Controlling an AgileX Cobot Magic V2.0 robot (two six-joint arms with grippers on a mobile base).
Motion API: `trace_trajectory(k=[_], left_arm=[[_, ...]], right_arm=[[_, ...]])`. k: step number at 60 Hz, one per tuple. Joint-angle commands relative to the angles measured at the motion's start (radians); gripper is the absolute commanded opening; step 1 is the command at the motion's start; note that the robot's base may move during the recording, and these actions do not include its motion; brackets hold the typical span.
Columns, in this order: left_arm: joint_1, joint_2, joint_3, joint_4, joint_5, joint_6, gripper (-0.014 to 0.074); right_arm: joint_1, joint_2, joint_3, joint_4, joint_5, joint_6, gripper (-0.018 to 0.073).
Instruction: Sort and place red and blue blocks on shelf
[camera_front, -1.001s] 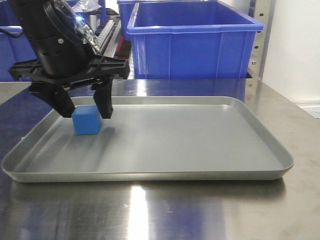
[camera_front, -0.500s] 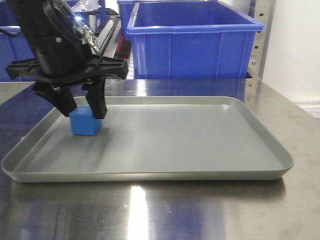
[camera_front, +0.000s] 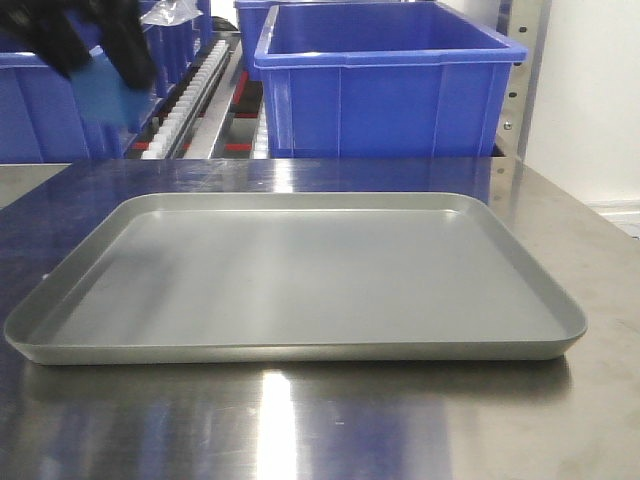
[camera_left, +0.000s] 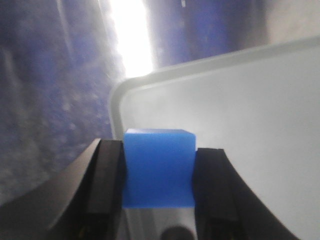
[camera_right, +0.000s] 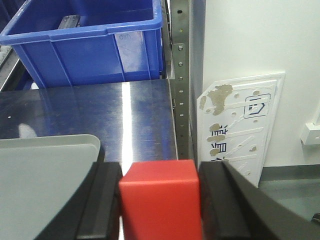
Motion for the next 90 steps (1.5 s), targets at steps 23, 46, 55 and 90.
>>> trace_trajectory(k=[23,46,55,90], left_arm=[[0.219,-0.425,0.316,-0.048,-0.209,-0.022,0.0122],[0.369,-0.809,0.620,-0.057,-0.283,-0.022,0.0122],[0.388,-0.907,0.694,-0.057,-0.283,-0.022,0.0122],[0.388,-0.949,0.771,-0.046,-0.320,-0.022,0.0122]], right_arm=[[-0.008,0.001,-0.030,-0.007,-0.090,-0.007,0.0055],[-0.008,0.001,-0.030,-0.007,-0.090,-0.007,0.0055],[-0.008,0.001,-0.030,-0.007,-0.090,-0.007,0.0055],[-0.008,0.001,-0.030,-0.007,-0.090,-0.007,0.0055]])
